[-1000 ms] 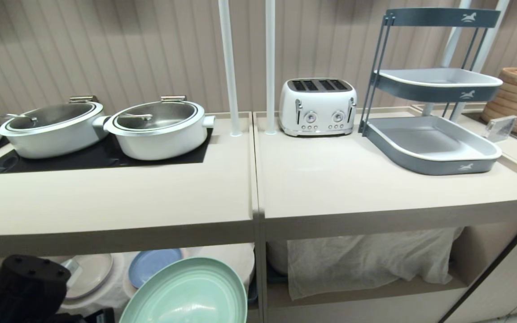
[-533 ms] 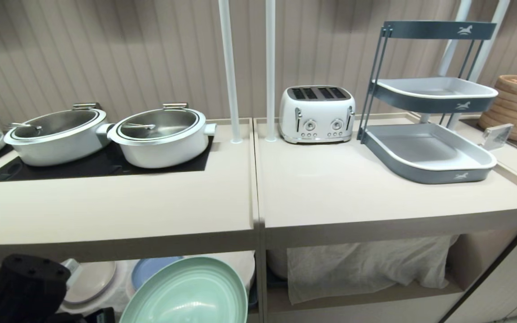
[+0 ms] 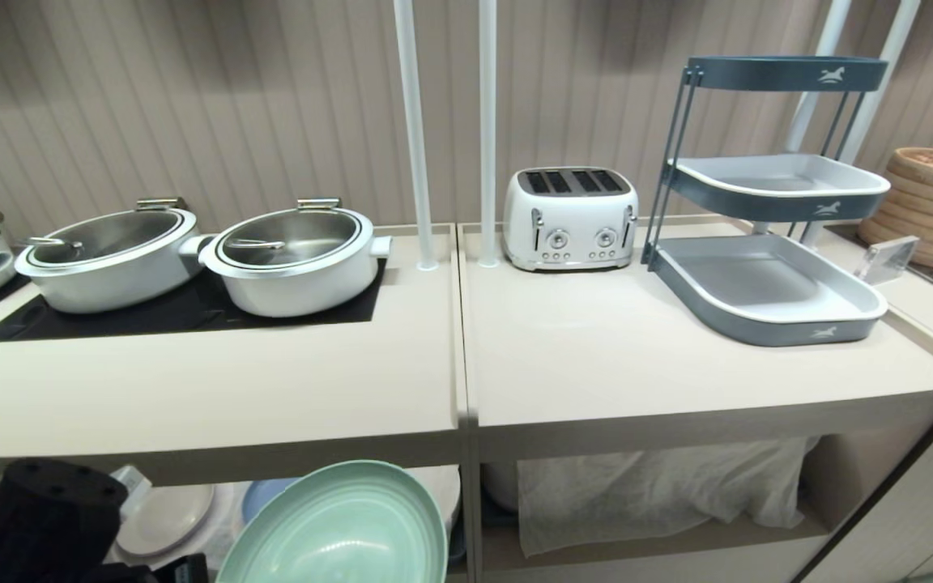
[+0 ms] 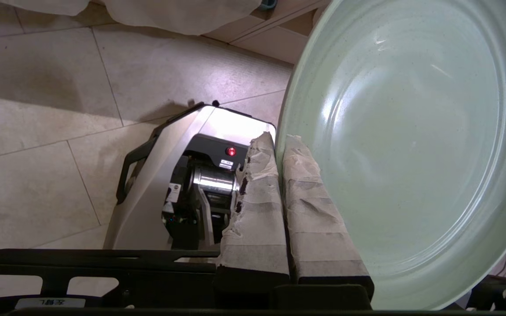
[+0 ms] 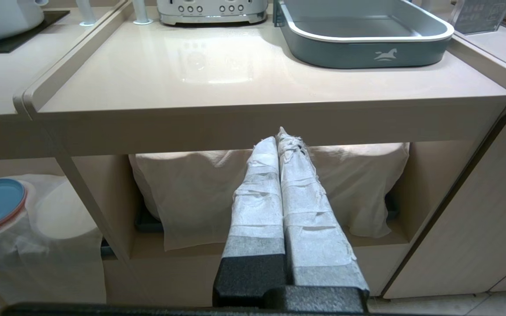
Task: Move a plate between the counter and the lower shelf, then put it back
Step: Put the plate
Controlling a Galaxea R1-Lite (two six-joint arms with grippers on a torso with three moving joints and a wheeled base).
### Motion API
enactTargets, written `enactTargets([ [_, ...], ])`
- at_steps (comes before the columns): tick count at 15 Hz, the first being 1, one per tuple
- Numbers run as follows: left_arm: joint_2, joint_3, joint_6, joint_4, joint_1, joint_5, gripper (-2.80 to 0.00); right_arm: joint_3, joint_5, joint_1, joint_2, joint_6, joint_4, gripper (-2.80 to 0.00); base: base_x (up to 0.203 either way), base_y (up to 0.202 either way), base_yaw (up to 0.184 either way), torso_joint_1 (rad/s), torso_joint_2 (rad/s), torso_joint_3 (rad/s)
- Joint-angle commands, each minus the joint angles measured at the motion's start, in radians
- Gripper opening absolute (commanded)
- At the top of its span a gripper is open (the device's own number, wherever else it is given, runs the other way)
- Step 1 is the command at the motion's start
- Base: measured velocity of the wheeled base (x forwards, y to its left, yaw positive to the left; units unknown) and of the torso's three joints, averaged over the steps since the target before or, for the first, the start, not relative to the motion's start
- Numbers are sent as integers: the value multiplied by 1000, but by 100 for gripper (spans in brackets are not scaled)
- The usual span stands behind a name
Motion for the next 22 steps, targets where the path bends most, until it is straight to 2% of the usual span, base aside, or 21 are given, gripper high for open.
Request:
enactTargets([
  [1, 3, 0, -5, 1, 0, 0, -280, 0, -1, 0, 0, 0, 0, -280, 0, 0, 0, 148, -291, -140],
  [8, 4, 0, -5, 1, 0, 0, -280, 0, -1, 0, 0, 0, 0, -280, 0, 0, 0, 94, -198, -101],
  [22, -10, 8, -5, 1, 5, 0, -280, 0, -1, 0, 0, 2, 0, -280, 0, 0, 0, 0, 0, 0],
])
